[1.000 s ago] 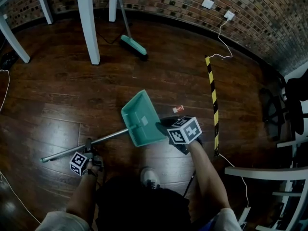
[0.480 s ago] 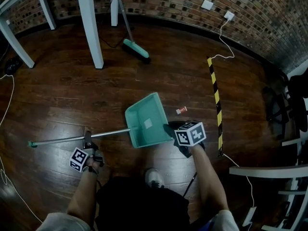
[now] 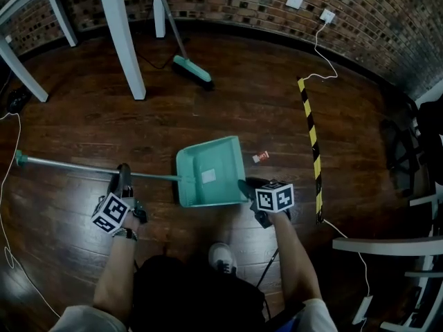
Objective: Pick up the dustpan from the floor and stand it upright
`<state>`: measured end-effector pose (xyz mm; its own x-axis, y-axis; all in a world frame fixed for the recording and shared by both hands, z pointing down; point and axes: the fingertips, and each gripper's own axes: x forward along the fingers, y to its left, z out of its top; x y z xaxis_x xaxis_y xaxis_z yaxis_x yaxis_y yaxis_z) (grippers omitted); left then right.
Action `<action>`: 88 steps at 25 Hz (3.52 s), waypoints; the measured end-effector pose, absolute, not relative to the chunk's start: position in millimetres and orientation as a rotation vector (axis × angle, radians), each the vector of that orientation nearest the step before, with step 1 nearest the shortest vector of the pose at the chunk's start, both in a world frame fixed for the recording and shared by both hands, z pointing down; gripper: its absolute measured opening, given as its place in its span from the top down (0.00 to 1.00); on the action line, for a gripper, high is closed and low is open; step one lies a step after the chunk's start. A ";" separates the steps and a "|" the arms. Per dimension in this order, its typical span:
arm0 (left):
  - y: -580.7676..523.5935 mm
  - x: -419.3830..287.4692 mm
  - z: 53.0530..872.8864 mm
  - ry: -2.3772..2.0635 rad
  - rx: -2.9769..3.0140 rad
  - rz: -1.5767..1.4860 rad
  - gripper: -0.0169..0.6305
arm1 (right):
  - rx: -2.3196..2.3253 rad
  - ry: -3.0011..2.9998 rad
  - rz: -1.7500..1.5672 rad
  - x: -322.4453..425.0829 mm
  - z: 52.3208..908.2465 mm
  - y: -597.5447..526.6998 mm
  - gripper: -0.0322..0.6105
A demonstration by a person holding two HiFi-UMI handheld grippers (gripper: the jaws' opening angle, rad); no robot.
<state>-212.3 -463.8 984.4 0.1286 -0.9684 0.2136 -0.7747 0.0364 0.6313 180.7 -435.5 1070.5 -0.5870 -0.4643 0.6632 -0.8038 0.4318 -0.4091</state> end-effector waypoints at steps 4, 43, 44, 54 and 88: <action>-473.9 -193.0 952.1 -1.727 1.872 -0.325 0.83 | 1.162 -2.216 1.055 182.5 1095.9 -437.6 0.81; -458.7 -37.4 863.9 -1.658 2.550 0.232 0.59 | 1.472 -1.917 0.542 218.9 1140.7 -422.8 0.98; -455.7 -37.7 862.7 -1.662 2.553 0.234 0.60 | 1.473 -1.939 0.538 213.8 1135.6 -423.7 0.98; -415.4 -51.5 807.1 -1.703 2.536 0.274 0.91 | 1.635 -2.110 0.420 205.2 995.0 -420.5 0.98; -177.6 -122.4 118.9 -1.717 2.831 0.088 0.98 | 1.871 -2.441 -0.236 110.8 102.9 -165.6 0.98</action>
<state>-122.4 -177.6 118.9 0.4651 -0.8842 -0.0429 -0.8752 -0.4519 -0.1727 110.8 -165.6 102.9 -0.2629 -0.9637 -0.0475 -0.9549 0.2528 0.1554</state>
